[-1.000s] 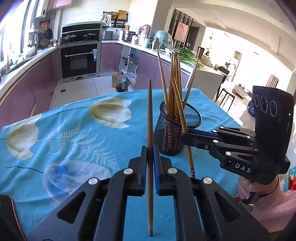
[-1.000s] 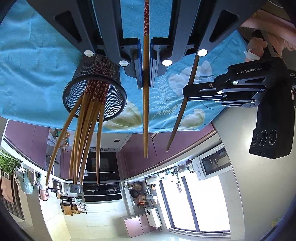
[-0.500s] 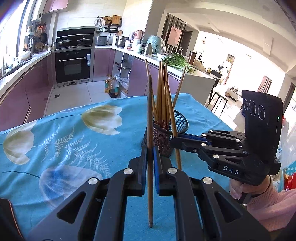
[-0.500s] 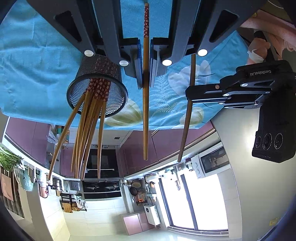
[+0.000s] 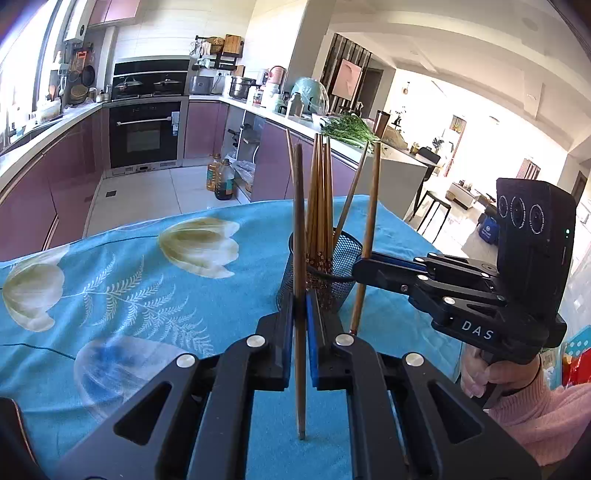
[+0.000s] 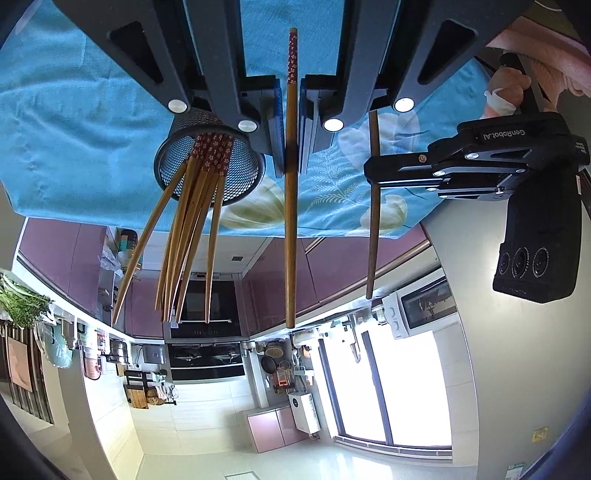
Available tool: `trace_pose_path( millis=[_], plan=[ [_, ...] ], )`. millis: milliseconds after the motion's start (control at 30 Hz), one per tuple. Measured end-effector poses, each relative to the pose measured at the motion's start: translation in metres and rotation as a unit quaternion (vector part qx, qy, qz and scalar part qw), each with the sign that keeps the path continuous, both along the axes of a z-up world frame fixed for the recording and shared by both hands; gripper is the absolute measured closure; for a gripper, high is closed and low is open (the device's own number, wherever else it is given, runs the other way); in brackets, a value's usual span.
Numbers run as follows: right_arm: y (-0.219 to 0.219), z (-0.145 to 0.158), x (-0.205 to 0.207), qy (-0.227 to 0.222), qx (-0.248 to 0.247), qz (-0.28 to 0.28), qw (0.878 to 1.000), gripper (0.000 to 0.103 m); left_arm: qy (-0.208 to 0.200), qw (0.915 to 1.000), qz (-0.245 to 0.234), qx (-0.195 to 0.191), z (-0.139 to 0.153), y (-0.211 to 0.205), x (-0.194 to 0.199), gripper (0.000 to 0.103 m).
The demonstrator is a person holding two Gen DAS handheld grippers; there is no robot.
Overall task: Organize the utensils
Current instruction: 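Lift both chopsticks upright and carry them toward the mesh cup, then lower the right gripper's chopstick into the mesh cup while the left gripper lowers its own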
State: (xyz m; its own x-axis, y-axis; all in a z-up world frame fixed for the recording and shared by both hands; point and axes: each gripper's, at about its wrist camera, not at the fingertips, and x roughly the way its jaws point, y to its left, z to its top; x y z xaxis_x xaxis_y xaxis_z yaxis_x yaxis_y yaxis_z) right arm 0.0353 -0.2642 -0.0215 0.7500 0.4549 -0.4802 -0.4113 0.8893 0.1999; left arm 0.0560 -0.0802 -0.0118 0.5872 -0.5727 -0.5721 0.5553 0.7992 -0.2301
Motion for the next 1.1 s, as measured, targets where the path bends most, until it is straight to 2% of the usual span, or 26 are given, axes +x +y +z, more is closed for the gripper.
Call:
trace_pose_path(
  millis=[1100],
  plan=[
    [-0.02, 0.028, 0.01, -0.044, 0.007, -0.019, 0.999, 0.097, -0.034, 0.9993, 0.013, -0.002, 0.016, -0.001, 0.014, 0.095]
  ],
)
